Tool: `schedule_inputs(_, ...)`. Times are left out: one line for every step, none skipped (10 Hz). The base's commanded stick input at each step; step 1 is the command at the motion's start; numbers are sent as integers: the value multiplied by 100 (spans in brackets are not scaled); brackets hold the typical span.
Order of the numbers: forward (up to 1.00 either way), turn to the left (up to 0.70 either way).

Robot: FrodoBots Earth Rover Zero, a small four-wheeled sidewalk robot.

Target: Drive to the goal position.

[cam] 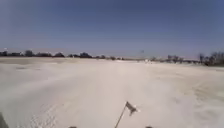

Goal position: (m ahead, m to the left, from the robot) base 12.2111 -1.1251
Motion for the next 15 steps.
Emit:
schedule_inputs(70,0)
schedule_inputs(70,0)
schedule_inputs(70,0)
schedule_inputs(70,0)
schedule_inputs(70,0)
schedule_inputs(70,0)
schedule_inputs(70,0)
schedule_inputs(70,0)
schedule_inputs(70,0)
schedule_inputs(70,0)
schedule_inputs(70,0)
schedule_inputs(70,0)
schedule_inputs(70,0)
schedule_inputs(70,0)
schedule_inputs(70,0)
